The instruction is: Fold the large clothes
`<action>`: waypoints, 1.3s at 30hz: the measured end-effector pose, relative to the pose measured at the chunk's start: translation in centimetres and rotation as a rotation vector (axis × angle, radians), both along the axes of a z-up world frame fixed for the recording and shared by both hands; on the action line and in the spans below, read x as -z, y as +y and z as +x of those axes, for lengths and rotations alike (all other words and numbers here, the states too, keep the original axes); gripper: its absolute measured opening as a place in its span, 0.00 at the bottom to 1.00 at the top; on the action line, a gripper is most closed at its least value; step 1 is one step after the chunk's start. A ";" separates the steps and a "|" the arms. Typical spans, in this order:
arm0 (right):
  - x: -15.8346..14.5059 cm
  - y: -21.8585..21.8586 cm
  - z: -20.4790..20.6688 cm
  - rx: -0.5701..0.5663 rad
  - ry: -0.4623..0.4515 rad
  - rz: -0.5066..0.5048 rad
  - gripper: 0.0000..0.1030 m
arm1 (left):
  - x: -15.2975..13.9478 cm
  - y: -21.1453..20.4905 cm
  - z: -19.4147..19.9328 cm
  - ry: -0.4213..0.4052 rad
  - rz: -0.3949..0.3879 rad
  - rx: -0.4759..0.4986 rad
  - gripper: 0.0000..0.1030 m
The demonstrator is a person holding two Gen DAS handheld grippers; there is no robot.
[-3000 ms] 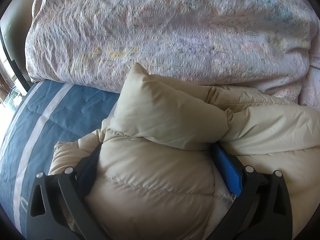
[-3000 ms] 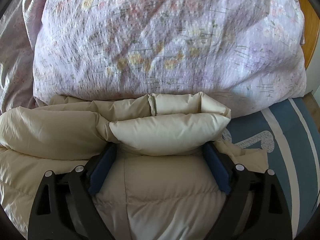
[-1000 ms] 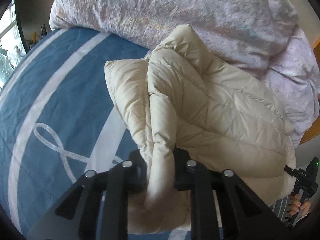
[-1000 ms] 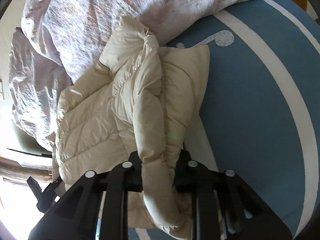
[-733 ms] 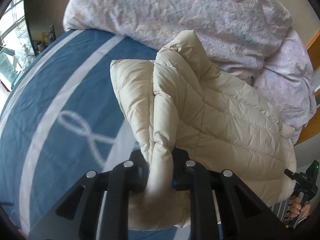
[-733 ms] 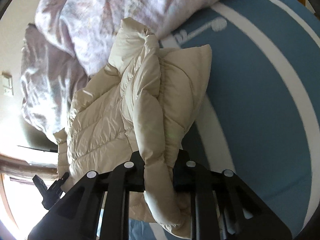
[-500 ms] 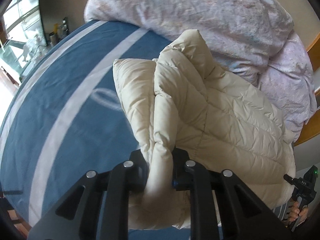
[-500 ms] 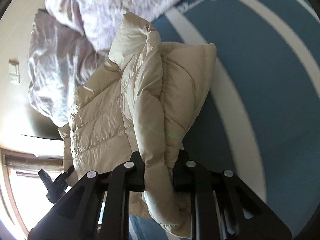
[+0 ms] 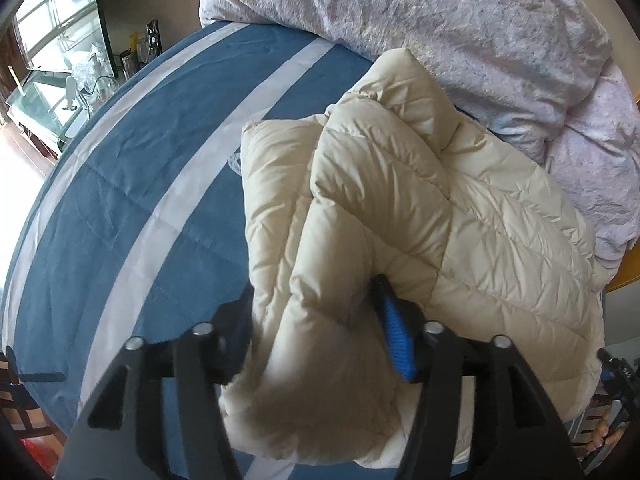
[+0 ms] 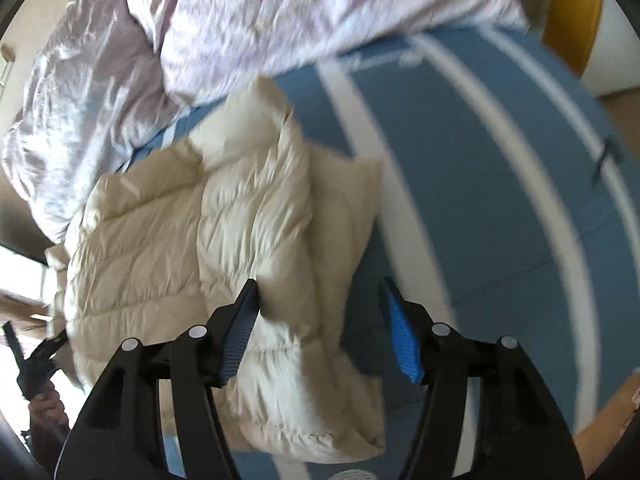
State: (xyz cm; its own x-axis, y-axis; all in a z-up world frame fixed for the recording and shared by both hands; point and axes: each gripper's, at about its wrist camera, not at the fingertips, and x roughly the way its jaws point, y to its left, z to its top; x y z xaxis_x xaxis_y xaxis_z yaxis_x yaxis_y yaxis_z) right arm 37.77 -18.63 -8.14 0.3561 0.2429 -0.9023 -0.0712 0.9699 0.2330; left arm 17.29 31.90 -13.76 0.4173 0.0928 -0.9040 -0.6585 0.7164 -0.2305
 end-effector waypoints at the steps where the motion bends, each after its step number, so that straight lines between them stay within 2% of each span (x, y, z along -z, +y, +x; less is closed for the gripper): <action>1: -0.5 0.3 0.2 0.003 -0.019 -0.012 0.61 | 0.0 0.1 0.1 0.001 -0.003 0.000 0.62; 4: -2.6 1.9 0.1 -0.029 -0.086 -0.027 0.61 | 0.0 0.8 0.2 -0.007 -0.019 -0.005 0.69; 8: -4.0 6.1 -0.9 -0.154 -0.123 0.003 0.61 | 0.2 1.5 0.3 -0.016 -0.051 -0.013 0.75; 13: -3.4 12.9 -2.8 -0.319 -0.111 0.024 0.61 | 0.4 2.0 0.5 -0.019 -0.069 -0.011 0.77; 18: -2.1 17.2 -5.8 -0.444 -0.104 -0.020 0.61 | 0.5 2.2 0.8 -0.013 -0.073 -0.001 0.77; 29: 1.9 19.9 -8.0 -0.508 -0.065 -0.147 0.61 | 1.1 2.5 1.1 -0.004 -0.089 0.016 0.78; 36: 3.5 20.2 -7.7 -0.506 -0.025 -0.142 0.61 | 2.0 2.8 0.9 -0.028 -0.148 -0.005 0.77; 39: 3.7 20.1 -7.7 -0.504 -0.021 -0.140 0.61 | 2.3 2.8 1.0 -0.041 -0.173 -0.007 0.72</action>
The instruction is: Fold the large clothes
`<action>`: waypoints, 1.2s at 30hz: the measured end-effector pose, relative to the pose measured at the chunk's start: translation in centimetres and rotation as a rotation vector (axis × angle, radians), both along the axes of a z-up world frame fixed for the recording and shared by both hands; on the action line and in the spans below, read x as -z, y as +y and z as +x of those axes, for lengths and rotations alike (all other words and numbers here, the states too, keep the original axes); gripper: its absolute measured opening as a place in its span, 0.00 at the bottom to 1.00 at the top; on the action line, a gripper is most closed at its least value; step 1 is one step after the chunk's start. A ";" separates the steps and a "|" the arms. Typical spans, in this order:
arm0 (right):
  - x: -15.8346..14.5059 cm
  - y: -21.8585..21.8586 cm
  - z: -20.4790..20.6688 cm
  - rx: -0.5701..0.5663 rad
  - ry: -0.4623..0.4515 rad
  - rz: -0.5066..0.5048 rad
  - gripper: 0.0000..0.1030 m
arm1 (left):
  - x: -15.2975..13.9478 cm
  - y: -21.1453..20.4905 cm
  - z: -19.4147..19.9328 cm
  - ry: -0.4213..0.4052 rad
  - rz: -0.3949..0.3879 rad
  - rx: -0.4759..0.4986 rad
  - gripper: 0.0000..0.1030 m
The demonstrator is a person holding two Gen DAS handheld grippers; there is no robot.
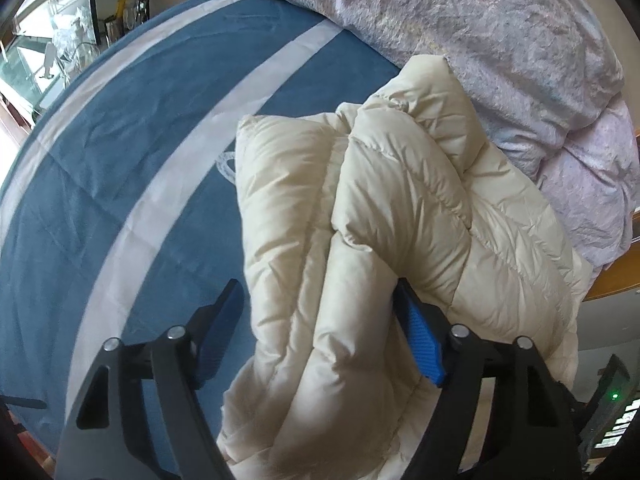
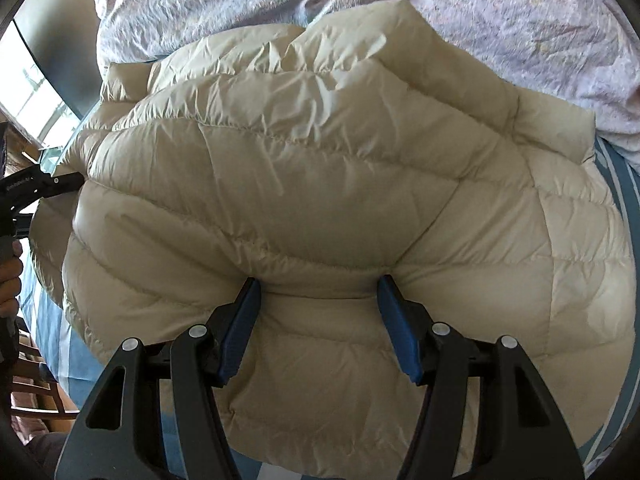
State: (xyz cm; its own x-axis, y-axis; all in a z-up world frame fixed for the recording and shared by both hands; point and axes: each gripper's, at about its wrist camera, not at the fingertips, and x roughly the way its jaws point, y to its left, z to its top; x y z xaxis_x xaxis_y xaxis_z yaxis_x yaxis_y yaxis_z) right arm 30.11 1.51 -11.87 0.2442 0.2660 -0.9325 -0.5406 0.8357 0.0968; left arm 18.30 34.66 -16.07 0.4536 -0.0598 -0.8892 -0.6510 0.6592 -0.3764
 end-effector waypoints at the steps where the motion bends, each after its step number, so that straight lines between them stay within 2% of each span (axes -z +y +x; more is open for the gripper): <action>1: 0.1 -0.1 0.0 0.001 0.001 0.001 0.61 | 0.1 0.0 0.0 -0.004 -0.010 -0.003 0.71; 9: 0.2 -0.6 -0.3 -0.001 0.000 0.011 0.61 | 0.5 0.9 -0.4 -0.065 -0.085 -0.001 0.72; 13: 0.3 -0.6 -0.3 0.006 0.004 0.013 0.61 | 0.5 0.6 -0.2 -0.078 -0.099 0.020 0.56; 20: 0.4 -0.5 -0.1 0.006 0.016 0.013 0.61 | -0.3 -0.4 0.4 -0.079 -0.058 0.046 0.32; 23: 0.4 -0.5 -0.1 0.006 0.019 0.012 0.61 | -1.0 -1.0 0.6 -0.080 -0.014 0.063 0.23; 28: 0.4 -0.6 -0.1 0.007 0.019 0.013 0.61 | -2.0 -1.5 0.7 -0.081 0.029 0.072 0.17; 36: 0.8 -0.5 0.0 0.005 0.013 0.020 0.62 | -5.1 -2.8 0.7 -0.125 0.081 0.071 0.15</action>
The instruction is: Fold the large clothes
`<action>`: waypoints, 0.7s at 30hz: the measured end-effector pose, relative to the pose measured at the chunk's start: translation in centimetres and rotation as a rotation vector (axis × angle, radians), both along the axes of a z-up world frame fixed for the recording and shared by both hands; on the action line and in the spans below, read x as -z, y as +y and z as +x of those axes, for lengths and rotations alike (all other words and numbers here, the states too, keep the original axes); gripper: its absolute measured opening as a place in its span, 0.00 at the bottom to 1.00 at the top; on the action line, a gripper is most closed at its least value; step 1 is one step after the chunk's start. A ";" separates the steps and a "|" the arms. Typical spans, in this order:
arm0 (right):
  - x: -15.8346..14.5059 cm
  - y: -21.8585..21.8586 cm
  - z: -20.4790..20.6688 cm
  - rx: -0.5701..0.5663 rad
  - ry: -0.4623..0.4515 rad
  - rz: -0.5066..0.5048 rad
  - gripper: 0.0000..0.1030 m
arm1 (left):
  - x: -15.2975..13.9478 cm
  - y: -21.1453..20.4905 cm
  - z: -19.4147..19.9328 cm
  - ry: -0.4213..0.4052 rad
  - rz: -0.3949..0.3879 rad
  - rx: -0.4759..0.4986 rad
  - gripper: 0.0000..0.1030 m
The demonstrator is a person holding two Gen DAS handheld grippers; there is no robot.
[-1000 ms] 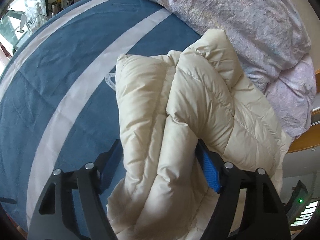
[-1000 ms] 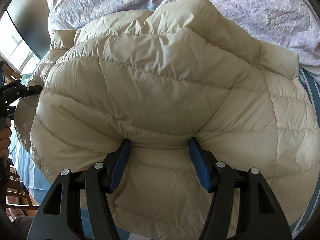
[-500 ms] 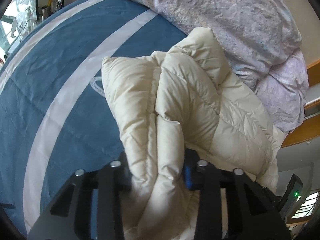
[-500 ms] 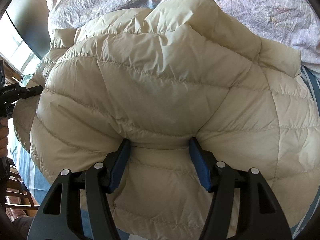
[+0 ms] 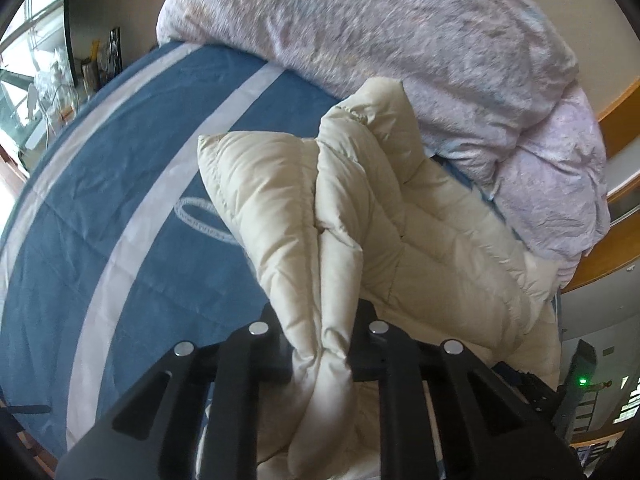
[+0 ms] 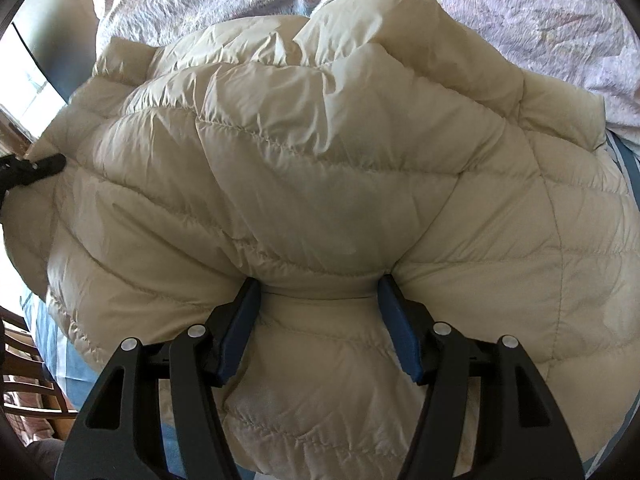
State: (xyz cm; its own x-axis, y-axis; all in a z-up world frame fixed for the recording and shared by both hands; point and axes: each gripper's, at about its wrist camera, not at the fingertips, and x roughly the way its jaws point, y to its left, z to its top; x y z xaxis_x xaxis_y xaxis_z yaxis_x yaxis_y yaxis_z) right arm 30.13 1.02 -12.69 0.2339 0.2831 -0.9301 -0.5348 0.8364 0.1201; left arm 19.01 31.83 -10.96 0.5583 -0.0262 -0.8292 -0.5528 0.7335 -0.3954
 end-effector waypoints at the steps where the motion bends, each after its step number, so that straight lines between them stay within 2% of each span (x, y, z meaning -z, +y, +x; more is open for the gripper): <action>1: 0.0 0.0 0.0 0.000 -0.001 0.001 0.62 | -0.5 -0.3 0.0 -0.009 0.006 0.001 0.15; 7: 0.3 0.4 0.1 -0.008 -0.011 0.006 0.62 | -4.1 -2.7 0.2 -0.073 0.044 0.022 0.15; 13: 0.3 0.6 0.2 -0.018 -0.007 0.012 0.62 | -6.9 -5.9 0.8 -0.123 0.050 0.049 0.15; 21: 0.3 0.7 0.5 -0.036 0.007 0.031 0.62 | -10.6 -12.6 3.1 -0.192 0.041 0.137 0.15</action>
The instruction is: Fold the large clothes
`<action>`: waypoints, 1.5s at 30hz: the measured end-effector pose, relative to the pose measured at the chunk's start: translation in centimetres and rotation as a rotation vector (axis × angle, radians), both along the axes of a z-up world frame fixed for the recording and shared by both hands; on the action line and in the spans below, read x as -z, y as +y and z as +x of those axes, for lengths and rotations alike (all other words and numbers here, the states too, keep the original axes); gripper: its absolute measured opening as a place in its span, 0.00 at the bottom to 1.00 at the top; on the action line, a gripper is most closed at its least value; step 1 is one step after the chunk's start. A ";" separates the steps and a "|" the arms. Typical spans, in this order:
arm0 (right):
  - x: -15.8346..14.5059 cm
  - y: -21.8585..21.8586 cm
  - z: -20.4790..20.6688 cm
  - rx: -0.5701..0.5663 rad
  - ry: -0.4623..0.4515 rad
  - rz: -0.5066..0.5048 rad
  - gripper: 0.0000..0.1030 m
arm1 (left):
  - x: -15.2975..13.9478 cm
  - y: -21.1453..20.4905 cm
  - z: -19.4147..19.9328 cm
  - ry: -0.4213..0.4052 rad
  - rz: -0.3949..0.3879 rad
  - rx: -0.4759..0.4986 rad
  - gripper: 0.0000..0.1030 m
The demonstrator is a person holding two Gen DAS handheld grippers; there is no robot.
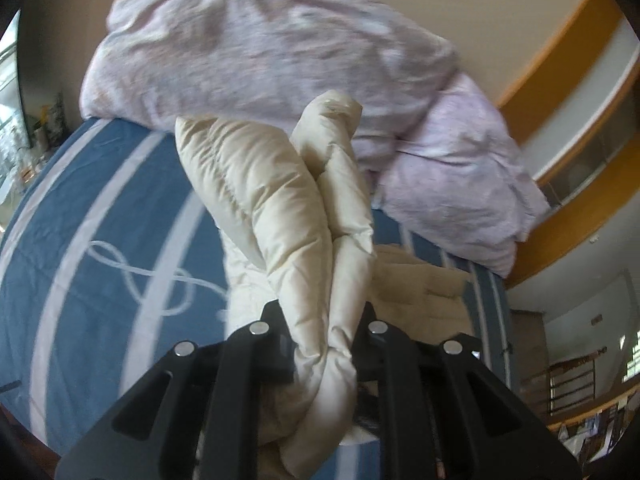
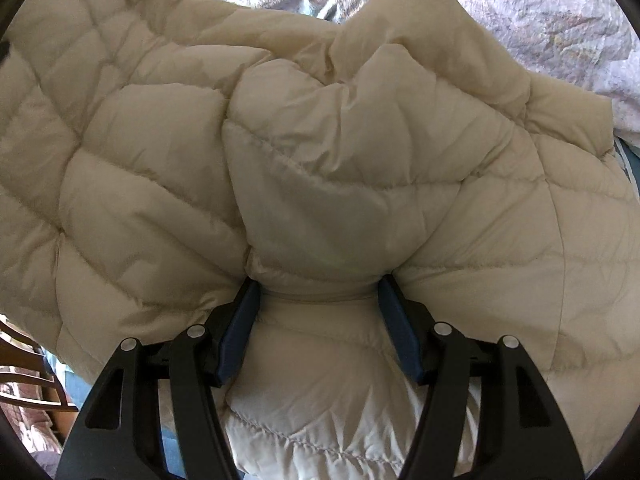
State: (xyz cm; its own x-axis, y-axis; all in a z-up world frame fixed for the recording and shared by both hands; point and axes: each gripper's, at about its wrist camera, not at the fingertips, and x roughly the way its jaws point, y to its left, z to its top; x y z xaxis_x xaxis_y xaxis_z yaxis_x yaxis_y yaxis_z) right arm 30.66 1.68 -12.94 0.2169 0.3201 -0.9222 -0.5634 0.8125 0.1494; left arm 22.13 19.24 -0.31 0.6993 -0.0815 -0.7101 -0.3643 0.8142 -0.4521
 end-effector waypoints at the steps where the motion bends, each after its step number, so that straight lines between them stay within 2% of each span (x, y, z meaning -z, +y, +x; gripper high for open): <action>1: -0.1 0.0 0.1 -0.004 0.003 0.003 0.62 | -0.4 -0.9 0.3 -0.004 0.003 0.010 0.15; 9: -2.1 -3.0 0.9 0.005 0.038 0.052 0.62 | -2.1 -7.7 2.9 -0.004 0.052 0.053 0.15; 18: -5.2 -9.2 0.9 0.053 -0.044 0.061 0.62 | -2.1 -11.8 4.9 0.017 0.085 0.063 0.16; 29: -5.1 -17.8 -1.9 0.129 -0.060 0.071 0.62 | -1.0 -18.1 7.0 0.037 0.103 0.140 0.16; 33: -5.6 -19.4 -3.5 0.126 -0.075 0.080 0.61 | -0.4 -20.5 7.9 0.048 0.098 0.183 0.16; 37: -5.7 -21.1 -4.9 0.143 -0.075 0.087 0.55 | 0.5 -22.9 8.9 0.069 0.089 0.226 0.16; 41: -5.3 -21.9 -5.0 0.166 -0.065 0.094 0.50 | 1.6 -24.9 9.8 0.095 0.075 0.264 0.16; 45: -5.0 -22.5 -5.3 0.189 -0.051 0.094 0.49 | 2.3 -26.1 10.4 0.115 0.051 0.294 0.18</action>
